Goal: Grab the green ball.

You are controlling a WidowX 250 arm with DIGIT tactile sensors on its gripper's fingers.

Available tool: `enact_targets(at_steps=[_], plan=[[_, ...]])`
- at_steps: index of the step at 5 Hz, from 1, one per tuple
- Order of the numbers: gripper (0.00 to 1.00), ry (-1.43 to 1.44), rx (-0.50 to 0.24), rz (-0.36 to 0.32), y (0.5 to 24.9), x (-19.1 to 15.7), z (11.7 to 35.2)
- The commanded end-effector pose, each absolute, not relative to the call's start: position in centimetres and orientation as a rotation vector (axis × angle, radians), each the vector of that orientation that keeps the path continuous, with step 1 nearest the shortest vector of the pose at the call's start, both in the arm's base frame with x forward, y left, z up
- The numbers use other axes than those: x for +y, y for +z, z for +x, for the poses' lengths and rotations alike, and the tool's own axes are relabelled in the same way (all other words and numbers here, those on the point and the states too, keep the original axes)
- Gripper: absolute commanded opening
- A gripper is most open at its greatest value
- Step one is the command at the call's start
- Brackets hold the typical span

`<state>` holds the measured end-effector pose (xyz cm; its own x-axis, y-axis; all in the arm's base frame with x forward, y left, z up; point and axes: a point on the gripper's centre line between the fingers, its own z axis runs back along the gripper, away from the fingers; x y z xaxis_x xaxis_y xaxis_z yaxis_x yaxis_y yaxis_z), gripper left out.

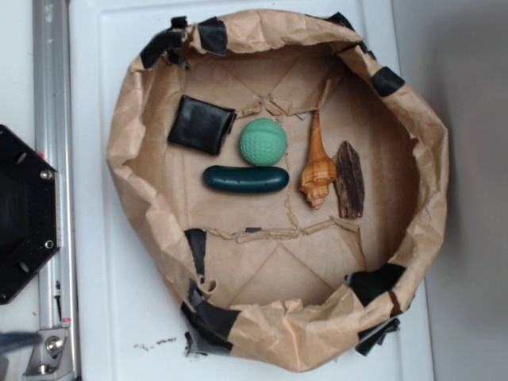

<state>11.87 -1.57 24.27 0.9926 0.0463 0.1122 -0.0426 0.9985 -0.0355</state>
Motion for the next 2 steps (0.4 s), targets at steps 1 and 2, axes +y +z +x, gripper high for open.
enact_targets(at_steps=[1,2], plan=[[1.0,0.045,-0.113,-0.033,24.3,-1.6,11.9],[1.0,0.042,-0.091,-0.063,22.5,-1.2,14.9]])
